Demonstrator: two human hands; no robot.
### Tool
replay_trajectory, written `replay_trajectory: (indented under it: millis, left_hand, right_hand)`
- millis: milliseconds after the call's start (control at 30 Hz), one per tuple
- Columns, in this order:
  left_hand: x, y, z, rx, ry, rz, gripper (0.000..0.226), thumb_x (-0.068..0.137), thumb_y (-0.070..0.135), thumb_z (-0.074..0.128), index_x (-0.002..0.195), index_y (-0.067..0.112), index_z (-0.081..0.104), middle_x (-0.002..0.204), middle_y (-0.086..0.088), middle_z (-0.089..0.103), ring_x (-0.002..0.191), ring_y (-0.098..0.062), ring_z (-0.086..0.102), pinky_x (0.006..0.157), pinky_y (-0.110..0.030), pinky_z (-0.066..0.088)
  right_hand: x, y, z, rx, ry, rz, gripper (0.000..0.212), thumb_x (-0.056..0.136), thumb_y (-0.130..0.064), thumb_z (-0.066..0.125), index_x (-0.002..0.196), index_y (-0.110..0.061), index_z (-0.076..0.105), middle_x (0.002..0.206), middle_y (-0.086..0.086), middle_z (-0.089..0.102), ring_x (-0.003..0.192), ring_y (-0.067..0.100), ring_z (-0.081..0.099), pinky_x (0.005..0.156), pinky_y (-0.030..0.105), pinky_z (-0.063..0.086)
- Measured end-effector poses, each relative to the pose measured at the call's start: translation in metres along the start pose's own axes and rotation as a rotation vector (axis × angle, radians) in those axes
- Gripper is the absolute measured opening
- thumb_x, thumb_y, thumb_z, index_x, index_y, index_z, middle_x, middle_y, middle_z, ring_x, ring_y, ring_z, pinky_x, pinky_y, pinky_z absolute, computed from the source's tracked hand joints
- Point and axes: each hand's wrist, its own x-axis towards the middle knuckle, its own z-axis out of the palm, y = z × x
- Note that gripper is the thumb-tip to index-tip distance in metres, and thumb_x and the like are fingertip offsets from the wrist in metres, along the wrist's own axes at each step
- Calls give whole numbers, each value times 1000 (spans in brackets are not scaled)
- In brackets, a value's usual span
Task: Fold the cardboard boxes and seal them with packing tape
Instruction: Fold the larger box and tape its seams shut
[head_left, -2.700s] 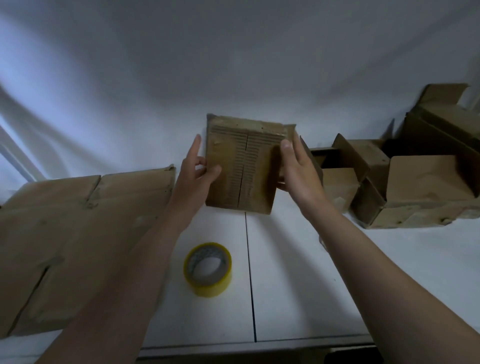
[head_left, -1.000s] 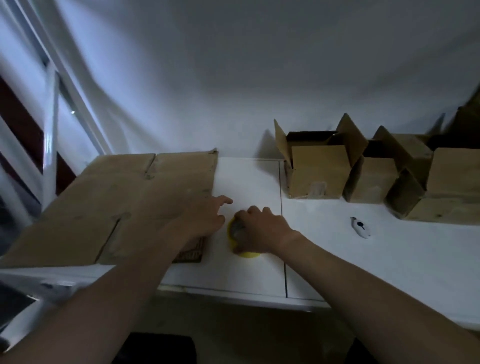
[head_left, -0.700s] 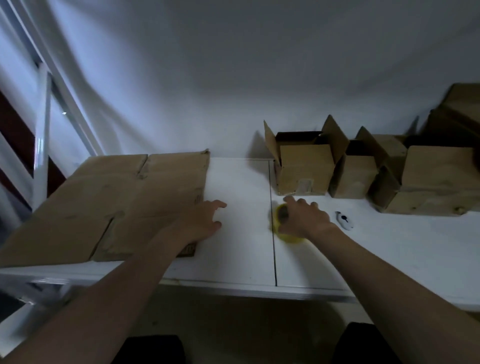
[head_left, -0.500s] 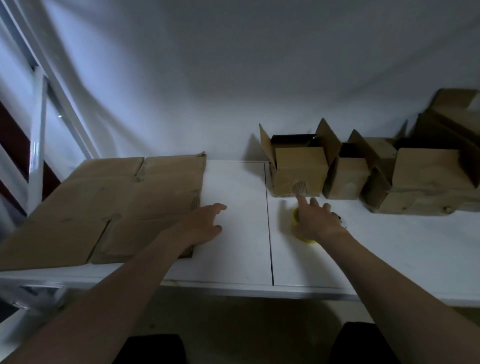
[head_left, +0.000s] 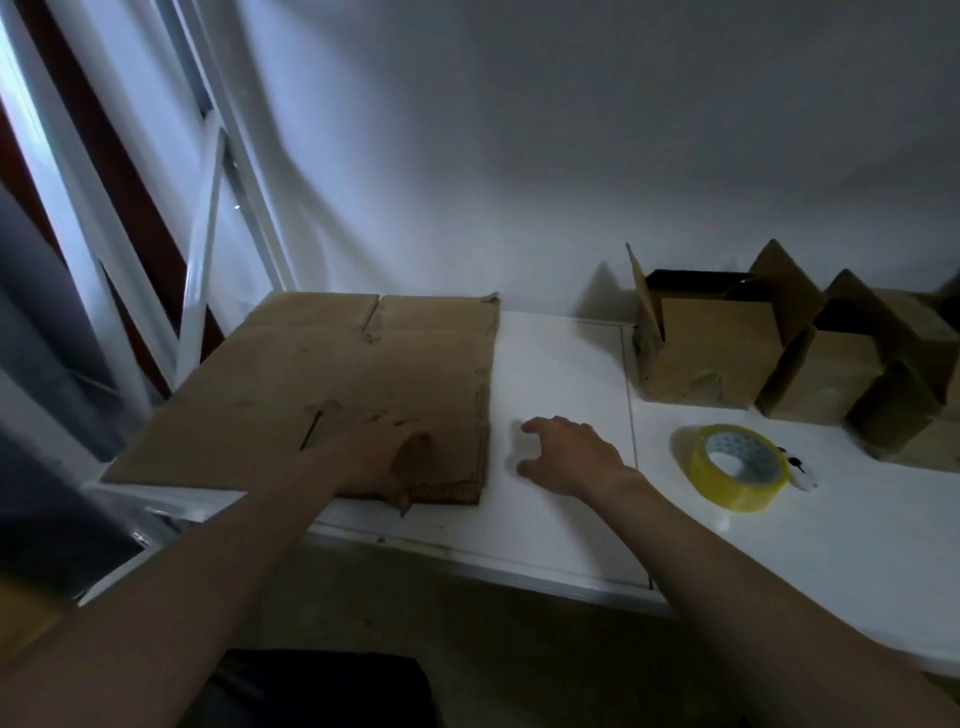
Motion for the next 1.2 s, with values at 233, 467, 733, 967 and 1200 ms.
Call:
replay_trajectory:
  millis: [233,467,733,967,1200]
  left_hand:
    - [-20,-9,-24,-138,42,51,70,83,45,77,146,38,48,150,10,45,136,-18,43,111,-35,36]
    - [-27,12,-37,164,364,-179,45,104,47,46,137,20,61,133,-11,62,119,-31,58,102,-43,45]
    - [-45,44,-88,161,640,-44,34,104,47,45,129,37,67,113,-1,72,103,-25,64,82,-35,50]
    - [-76,74,-156,109,978,-112,29,104,40,48,121,35,71,97,-1,74,87,-27,66,78,-35,51]
    - [-127,80,-224,133,1237,-158,26,102,32,55,120,35,73,88,-8,73,82,-37,65,63,-33,39]
  right_hand:
    - [4,-21,-7,119,68,-15,68,90,-59,65,148,-30,46,149,-1,51,132,24,53,106,41,45]
    - [0,-31,1,256,-22,49,92,76,-69,74,147,-19,46,144,3,56,125,24,57,102,43,50]
    - [-29,-33,-16,545,-131,145,38,83,-45,77,97,-10,75,72,-6,73,63,13,65,65,26,50]
    - [-55,-30,-86,992,237,104,13,92,-16,71,103,-18,65,89,5,78,72,28,75,74,43,59]
    - [-82,-47,-206,769,712,-30,15,88,-27,72,80,-20,62,78,2,72,70,27,72,71,52,62]
